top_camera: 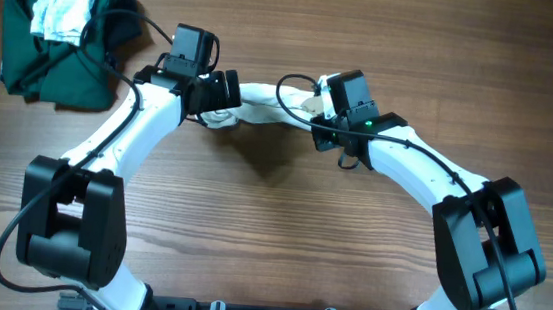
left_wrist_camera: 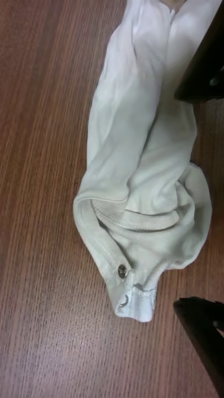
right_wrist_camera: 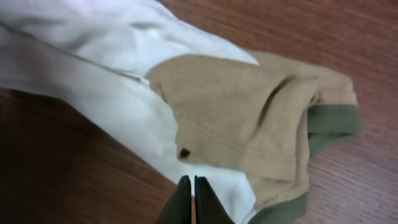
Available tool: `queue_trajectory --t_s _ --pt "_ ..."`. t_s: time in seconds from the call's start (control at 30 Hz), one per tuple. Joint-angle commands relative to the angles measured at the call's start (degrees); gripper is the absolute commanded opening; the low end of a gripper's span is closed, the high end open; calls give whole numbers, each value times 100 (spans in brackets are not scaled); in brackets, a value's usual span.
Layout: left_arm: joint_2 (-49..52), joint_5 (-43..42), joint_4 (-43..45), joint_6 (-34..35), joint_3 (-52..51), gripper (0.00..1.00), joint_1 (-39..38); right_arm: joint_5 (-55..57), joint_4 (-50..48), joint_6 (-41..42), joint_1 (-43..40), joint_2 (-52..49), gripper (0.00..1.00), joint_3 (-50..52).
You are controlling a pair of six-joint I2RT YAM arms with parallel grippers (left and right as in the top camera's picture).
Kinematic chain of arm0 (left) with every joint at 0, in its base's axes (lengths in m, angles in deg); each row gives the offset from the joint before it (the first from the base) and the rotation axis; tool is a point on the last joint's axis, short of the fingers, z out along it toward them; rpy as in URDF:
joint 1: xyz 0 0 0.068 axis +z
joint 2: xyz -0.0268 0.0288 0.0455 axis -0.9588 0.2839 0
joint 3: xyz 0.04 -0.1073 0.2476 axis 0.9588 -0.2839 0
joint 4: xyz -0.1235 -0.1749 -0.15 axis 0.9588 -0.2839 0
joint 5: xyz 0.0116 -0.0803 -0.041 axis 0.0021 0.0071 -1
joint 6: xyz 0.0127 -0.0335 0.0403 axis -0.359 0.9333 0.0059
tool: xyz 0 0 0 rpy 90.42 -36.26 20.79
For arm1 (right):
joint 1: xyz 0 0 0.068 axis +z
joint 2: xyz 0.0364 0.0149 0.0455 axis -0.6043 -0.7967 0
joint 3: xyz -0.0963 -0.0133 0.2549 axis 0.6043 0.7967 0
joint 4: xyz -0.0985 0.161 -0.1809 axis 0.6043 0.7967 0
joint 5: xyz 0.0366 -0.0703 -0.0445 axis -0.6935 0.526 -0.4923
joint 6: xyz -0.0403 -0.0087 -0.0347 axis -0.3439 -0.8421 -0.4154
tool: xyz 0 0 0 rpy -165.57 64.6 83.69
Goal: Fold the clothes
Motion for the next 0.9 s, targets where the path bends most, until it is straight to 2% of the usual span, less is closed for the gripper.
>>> queue_trajectory --t_s 0.0,0.3,0.87 --pt "-63 96 -4 -50 42 100 11 103 -122 87 2 -127 4 -59" --pt "-63 96 -4 -50 42 100 11 105 -435 234 2 -627 5 -59" --pt "-63 96 -72 -50 42 100 11 411 -1690 378 -153 -643 12 -61"
